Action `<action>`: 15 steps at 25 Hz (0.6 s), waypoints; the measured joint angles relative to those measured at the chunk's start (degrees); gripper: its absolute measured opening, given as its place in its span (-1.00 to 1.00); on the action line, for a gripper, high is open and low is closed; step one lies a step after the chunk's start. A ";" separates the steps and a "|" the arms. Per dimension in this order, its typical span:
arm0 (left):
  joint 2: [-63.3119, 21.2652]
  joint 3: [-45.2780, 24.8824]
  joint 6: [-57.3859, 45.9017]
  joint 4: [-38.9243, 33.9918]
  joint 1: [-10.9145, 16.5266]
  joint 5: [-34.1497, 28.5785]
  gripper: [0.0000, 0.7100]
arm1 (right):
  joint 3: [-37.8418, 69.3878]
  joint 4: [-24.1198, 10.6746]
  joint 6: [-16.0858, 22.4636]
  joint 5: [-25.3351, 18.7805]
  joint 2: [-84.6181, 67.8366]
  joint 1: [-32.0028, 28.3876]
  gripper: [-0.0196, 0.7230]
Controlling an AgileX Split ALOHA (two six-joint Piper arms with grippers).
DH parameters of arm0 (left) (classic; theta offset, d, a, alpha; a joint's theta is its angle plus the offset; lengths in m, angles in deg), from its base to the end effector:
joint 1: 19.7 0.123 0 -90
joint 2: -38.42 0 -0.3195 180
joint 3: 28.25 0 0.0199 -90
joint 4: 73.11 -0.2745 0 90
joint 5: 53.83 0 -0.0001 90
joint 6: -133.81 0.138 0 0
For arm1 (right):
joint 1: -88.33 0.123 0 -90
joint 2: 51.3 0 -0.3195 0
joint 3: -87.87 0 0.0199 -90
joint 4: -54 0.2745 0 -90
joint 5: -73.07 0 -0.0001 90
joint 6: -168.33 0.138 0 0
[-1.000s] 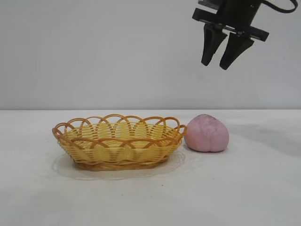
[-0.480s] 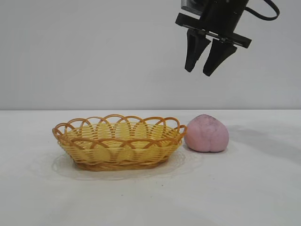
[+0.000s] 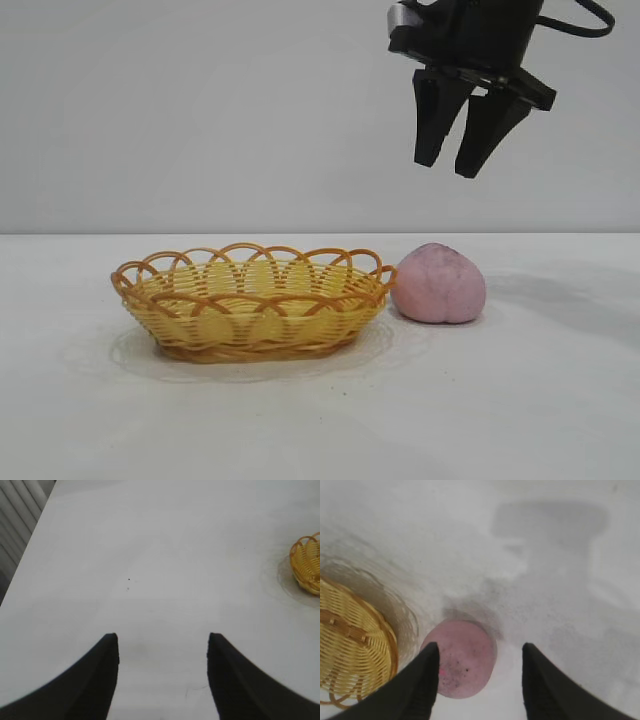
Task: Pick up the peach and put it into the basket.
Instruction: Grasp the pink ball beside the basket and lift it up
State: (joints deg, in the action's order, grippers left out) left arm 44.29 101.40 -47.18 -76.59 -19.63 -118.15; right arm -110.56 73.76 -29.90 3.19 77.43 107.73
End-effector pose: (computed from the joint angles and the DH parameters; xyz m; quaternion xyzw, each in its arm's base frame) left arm 0.0179 0.0076 0.2548 -0.0102 0.8679 0.0263 0.4959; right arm 0.4253 0.1962 0.1648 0.2616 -0.9516 -0.1610 0.0032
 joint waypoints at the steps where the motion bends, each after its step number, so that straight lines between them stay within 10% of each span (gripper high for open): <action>1: 0.00 0.00 0.00 0.00 0.00 0.00 -0.01 | 1.20 0.47 0.00 0.00 0.00 0.16 0.03; 6: 0.00 0.00 0.00 0.00 0.00 0.00 -0.01 | 6.76 2.49 -1.33 0.51 0.00 0.24 0.03; 13: 0.00 0.00 0.00 0.04 0.00 0.00 -0.01 | 8.47 2.11 -3.07 7.78 0.00 0.24 -0.95; 15: 0.00 0.00 0.00 0.04 0.00 0.00 -0.01 | 8.47 2.11 -3.28 7.91 0.00 0.24 -0.95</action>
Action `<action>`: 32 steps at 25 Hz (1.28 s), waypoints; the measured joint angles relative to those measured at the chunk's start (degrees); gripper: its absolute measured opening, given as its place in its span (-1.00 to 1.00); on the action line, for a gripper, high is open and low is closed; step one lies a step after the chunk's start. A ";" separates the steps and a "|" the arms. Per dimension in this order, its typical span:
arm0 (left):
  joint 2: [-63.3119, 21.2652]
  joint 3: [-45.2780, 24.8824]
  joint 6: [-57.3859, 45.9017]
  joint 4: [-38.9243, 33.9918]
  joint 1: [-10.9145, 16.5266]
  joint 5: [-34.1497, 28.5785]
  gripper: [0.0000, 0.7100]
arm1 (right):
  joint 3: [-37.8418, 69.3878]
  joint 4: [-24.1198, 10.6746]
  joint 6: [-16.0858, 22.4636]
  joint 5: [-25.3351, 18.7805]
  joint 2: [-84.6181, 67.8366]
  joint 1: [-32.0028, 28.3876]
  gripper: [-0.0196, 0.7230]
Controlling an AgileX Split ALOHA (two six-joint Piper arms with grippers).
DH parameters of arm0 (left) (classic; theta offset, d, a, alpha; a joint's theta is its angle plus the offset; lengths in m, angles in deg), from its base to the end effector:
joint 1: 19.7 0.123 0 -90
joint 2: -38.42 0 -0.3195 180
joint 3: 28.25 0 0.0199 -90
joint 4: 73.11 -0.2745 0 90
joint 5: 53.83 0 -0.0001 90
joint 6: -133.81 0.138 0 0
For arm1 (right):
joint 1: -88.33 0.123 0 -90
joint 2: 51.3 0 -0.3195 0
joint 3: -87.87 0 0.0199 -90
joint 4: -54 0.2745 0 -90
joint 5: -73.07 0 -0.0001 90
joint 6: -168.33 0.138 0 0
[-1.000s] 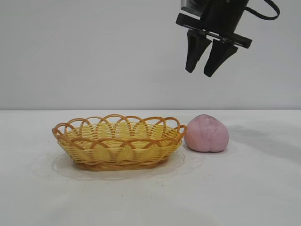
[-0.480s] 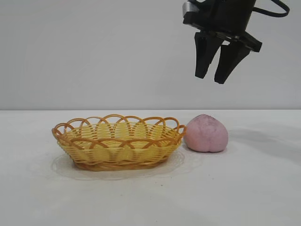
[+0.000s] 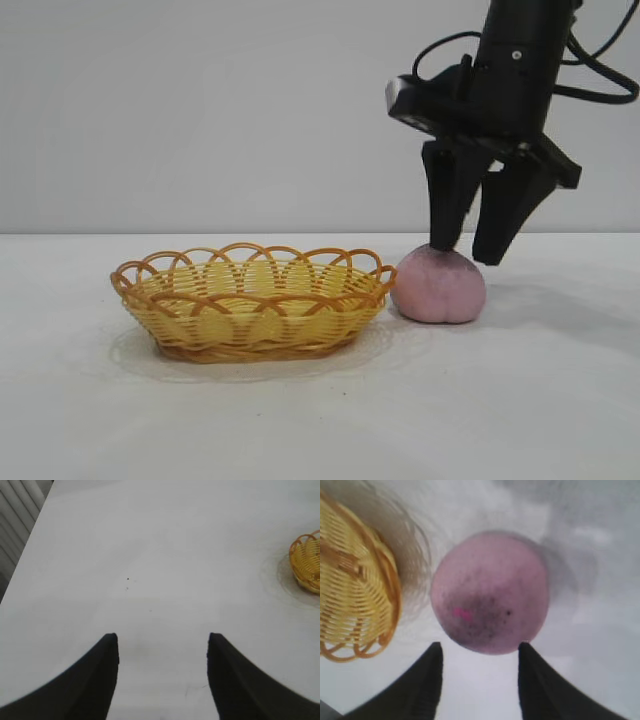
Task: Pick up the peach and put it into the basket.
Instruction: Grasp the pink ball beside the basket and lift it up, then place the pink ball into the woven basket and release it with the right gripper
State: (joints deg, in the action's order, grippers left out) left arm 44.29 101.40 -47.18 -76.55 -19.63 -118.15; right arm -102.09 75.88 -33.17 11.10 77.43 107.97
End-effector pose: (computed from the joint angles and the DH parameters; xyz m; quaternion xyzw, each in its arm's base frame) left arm 0.0179 0.0075 0.2548 -0.0101 0.8679 0.0260 0.4959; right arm 0.4108 0.1948 0.1273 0.2604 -0.9509 -0.1670 0.0036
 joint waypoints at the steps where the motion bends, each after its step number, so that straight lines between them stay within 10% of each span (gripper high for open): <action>1: 0.00 0.00 0.00 0.00 0.00 0.00 -0.01 | 0.00 0.00 -0.08 0.00 0.00 0.00 -0.95; 9: 0.00 0.00 0.00 0.00 0.00 0.00 -0.01 | 0.12 0.37 -1.13 1.51 -3.88 0.00 -0.95; 17: 0.00 0.00 0.00 0.00 0.00 0.00 -0.01 | 0.12 9.70 -8.35 -0.23 -13.41 3.73 -0.95; 32: 0.00 0.00 0.00 1.00 0.00 0.00 -0.01 | 0.12 9.28 -6.24 4.33 -2.20 17.01 -0.81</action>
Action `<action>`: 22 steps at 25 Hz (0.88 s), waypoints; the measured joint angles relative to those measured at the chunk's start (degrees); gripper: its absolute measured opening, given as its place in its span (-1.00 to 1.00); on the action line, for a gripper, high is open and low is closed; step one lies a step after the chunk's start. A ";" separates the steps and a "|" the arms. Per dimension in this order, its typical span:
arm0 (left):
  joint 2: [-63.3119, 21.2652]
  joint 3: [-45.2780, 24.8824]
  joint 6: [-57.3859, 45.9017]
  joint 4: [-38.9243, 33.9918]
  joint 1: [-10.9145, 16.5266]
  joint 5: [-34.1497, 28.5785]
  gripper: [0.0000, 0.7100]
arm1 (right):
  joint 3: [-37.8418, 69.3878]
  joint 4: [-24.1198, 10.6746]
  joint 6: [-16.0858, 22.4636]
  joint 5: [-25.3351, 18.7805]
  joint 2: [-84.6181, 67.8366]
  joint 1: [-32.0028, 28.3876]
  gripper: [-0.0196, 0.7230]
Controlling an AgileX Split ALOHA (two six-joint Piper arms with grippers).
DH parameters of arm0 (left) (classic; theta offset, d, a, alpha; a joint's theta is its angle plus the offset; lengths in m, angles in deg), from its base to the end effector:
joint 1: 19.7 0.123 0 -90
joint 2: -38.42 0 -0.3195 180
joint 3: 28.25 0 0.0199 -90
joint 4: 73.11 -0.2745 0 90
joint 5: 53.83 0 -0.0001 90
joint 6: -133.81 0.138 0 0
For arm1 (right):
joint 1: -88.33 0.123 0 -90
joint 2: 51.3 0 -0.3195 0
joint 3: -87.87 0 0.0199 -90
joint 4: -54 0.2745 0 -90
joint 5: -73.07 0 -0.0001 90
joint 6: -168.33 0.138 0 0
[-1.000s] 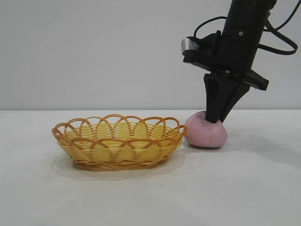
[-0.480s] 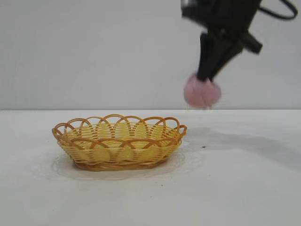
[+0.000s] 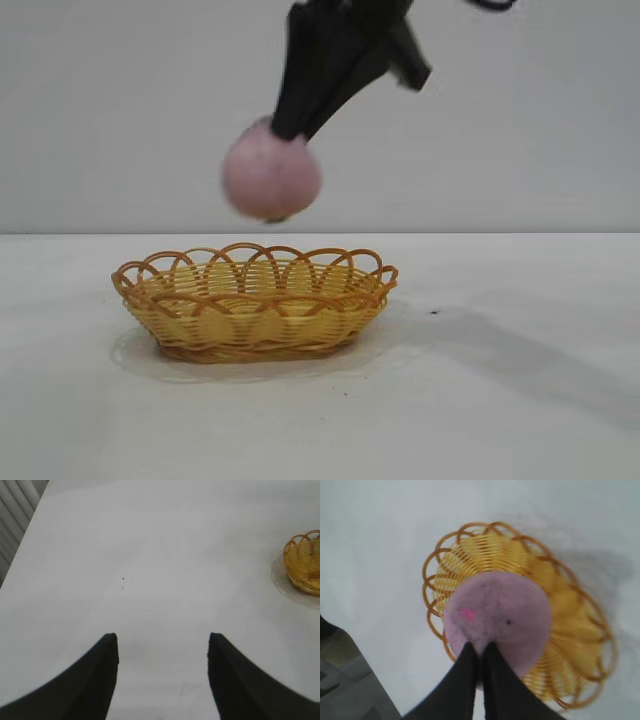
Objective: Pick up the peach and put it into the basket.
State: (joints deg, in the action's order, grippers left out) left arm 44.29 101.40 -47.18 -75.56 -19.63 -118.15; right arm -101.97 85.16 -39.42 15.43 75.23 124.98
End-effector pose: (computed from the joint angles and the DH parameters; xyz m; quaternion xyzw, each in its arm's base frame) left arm 0.0180 0.0053 0.2547 -0.0095 0.8681 0.0173 0.4960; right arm 0.3374 0.3263 0.1519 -0.4007 0.8846 0.2367 0.0294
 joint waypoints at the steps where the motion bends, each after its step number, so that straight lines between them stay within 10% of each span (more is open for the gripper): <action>1: 0.00 0.00 0.00 0.00 0.00 0.00 -0.01 | 0.00 -0.41 0.46 1.21 0.00 0.00 -0.67; 7: 0.00 0.00 0.00 0.00 0.00 0.00 -0.01 | 0.00 -0.75 1.83 3.66 -0.48 0.00 0.13; 12: 0.00 0.00 0.00 0.00 0.00 0.00 -0.01 | 0.00 -5.69 4.28 4.58 -6.40 -3.21 0.17; 17: 0.00 0.00 0.00 0.00 0.00 0.00 -0.01 | 0.95 -14.85 15.67 4.81 -8.77 -19.38 0.03; 22: 0.00 0.00 0.00 0.00 0.00 0.00 -0.01 | 2.69 -16.88 20.01 4.64 -8.67 -32.34 0.03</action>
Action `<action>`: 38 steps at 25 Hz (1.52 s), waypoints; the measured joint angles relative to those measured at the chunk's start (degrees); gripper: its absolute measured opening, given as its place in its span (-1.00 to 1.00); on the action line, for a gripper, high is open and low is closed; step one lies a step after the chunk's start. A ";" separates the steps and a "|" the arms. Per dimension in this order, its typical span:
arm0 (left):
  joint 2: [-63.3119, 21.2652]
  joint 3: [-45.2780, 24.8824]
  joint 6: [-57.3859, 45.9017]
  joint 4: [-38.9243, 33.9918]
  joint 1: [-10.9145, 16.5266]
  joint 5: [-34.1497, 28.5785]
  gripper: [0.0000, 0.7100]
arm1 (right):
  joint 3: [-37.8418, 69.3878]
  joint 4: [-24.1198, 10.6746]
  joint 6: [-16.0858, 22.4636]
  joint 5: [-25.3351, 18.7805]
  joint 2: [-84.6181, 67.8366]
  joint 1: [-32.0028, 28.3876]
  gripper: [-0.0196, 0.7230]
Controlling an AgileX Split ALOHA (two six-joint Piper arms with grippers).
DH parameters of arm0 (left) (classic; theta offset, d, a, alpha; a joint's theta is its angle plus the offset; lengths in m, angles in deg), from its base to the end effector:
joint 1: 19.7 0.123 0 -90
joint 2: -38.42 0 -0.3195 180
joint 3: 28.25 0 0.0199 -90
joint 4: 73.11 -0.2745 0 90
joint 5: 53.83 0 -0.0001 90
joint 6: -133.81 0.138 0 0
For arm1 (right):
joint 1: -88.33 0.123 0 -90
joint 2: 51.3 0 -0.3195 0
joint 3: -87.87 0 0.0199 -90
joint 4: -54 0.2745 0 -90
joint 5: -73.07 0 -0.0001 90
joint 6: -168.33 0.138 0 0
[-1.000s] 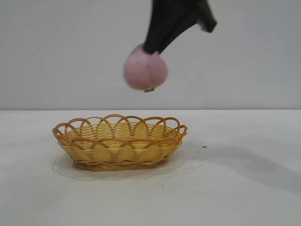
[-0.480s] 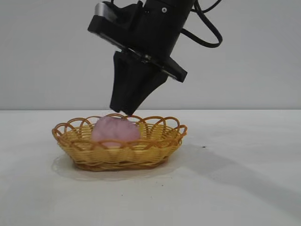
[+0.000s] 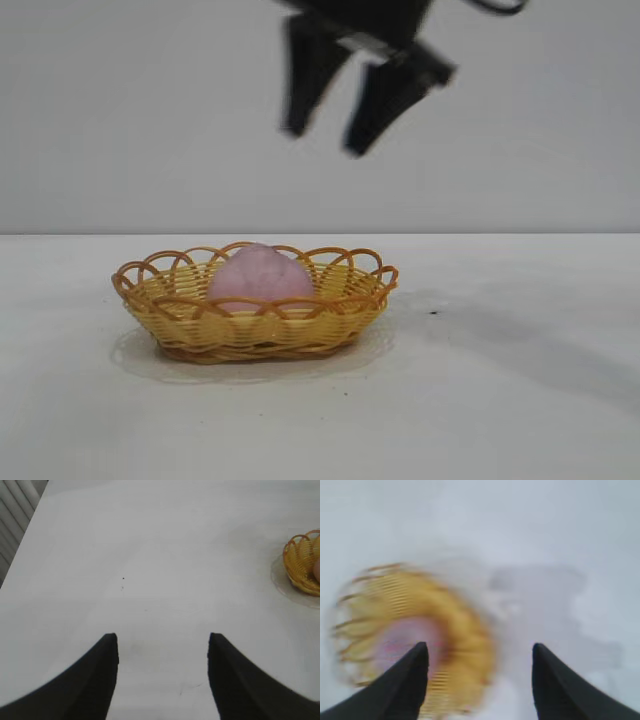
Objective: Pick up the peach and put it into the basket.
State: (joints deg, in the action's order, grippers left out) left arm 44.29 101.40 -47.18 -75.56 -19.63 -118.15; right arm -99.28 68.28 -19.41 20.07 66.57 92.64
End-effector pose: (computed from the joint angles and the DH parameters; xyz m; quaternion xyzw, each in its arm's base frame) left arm 0.0180 0.0053 0.2547 -0.0095 0.8681 0.0173 0.4960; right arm 0.4496 0.0612 0.1976 -0.0434 0.9831 0.1046 0.1437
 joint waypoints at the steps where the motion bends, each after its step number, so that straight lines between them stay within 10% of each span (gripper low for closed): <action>1: 0.00 0.00 0.00 0.00 0.00 0.00 -0.01 | 0.10 0.00 0.13 0.02 0.00 -1.46 0.03; 8: 0.00 0.00 0.00 0.00 0.00 0.00 -0.01 | 2.83 0.24 0.62 -0.58 -8.00 -3.48 0.03; 16: 0.00 0.00 0.00 0.00 0.00 0.00 -0.01 | 30.93 -4.74 -0.09 9.60 -38.61 -3.48 -0.09; 21: 0.00 0.00 0.00 0.00 0.00 0.00 -0.01 | 35.03 -11.45 4.08 1.46 -51.13 -3.48 -0.11; 32: 0.00 0.00 0.00 0.00 0.00 0.00 -0.01 | 35.30 -11.81 9.14 -16.98 -73.96 -3.48 -0.11; 38: 0.00 0.00 0.00 0.00 0.00 0.00 -0.01 | 42.88 -11.81 8.05 -17.29 -85.93 -3.48 -0.11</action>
State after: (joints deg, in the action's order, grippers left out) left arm 44.29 101.40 -47.18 -75.56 -19.63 -118.15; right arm -56.40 56.47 -11.36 2.78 -19.37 89.16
